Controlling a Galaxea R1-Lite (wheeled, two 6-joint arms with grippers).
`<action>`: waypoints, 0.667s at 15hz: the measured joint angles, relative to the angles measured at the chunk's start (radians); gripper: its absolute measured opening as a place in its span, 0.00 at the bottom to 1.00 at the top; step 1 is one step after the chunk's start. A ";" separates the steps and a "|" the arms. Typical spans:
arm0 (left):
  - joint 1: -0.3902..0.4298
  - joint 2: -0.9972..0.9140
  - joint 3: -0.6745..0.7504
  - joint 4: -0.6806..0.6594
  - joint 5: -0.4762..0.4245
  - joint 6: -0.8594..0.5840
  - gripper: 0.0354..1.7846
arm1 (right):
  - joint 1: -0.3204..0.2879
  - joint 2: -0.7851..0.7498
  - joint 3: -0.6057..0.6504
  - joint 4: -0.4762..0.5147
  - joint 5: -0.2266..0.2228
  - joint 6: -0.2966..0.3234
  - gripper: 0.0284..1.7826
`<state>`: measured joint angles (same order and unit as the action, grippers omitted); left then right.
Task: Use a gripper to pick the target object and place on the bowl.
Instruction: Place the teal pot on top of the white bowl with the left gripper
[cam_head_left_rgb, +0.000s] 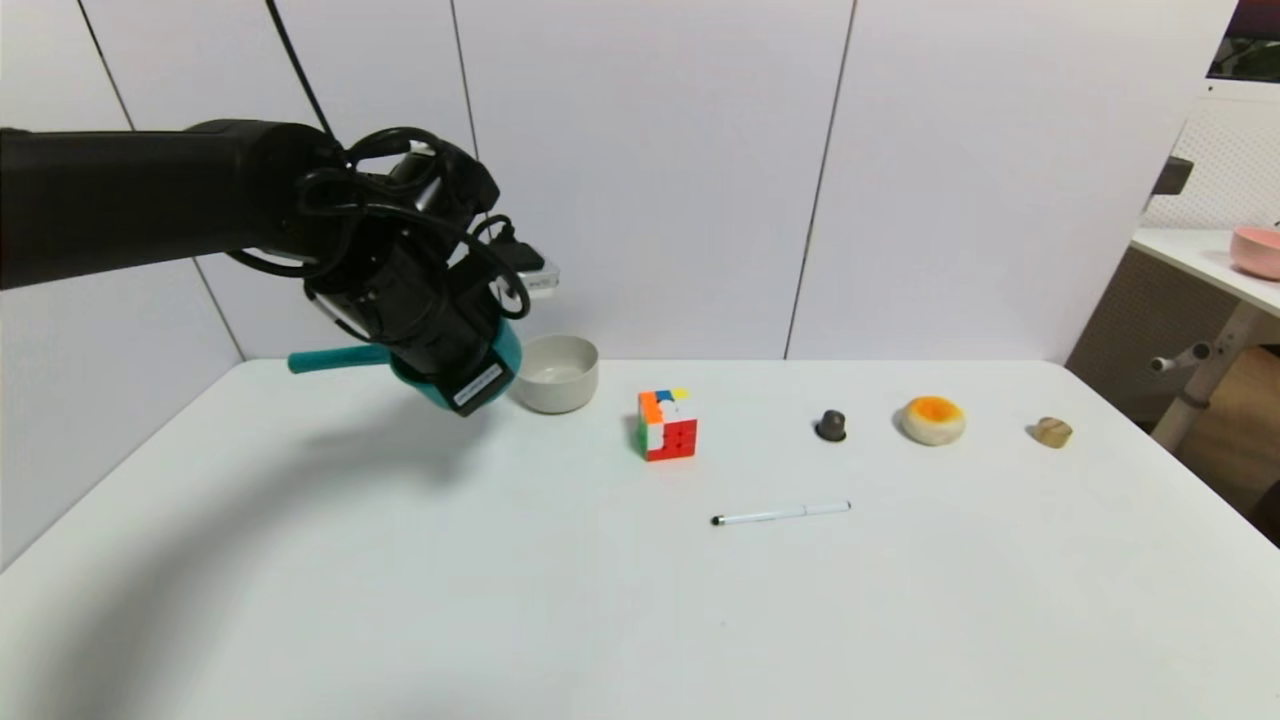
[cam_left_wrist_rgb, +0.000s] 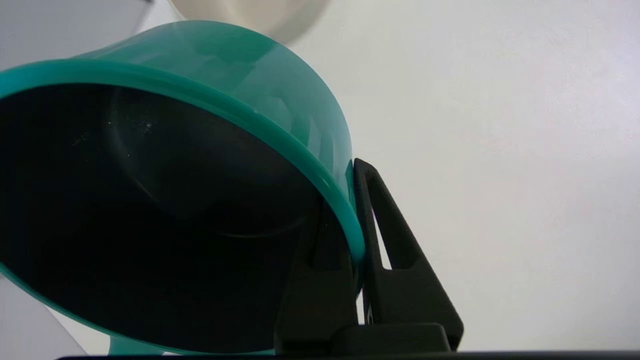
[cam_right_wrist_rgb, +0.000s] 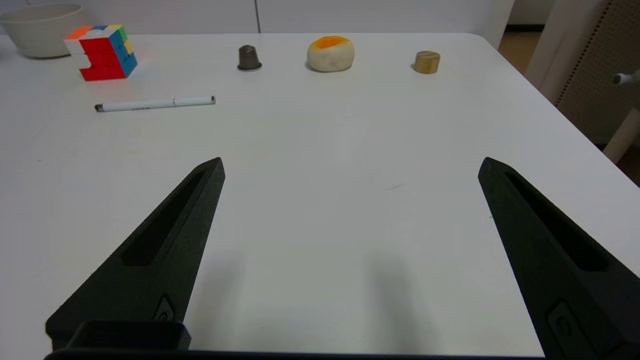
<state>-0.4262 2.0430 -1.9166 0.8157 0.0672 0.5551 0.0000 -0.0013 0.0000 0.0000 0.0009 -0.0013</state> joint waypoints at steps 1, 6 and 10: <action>0.005 0.035 -0.032 -0.032 -0.001 0.018 0.05 | 0.000 0.000 0.000 0.000 0.000 0.000 0.98; 0.013 0.137 -0.067 -0.273 -0.062 0.031 0.05 | 0.000 0.000 0.000 0.000 0.000 0.000 0.98; 0.011 0.175 -0.068 -0.323 -0.094 0.028 0.05 | 0.000 0.000 0.000 0.000 -0.001 0.000 0.98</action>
<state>-0.4147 2.2177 -1.9849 0.4926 -0.0268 0.5834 0.0000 -0.0013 0.0000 0.0004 0.0000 -0.0013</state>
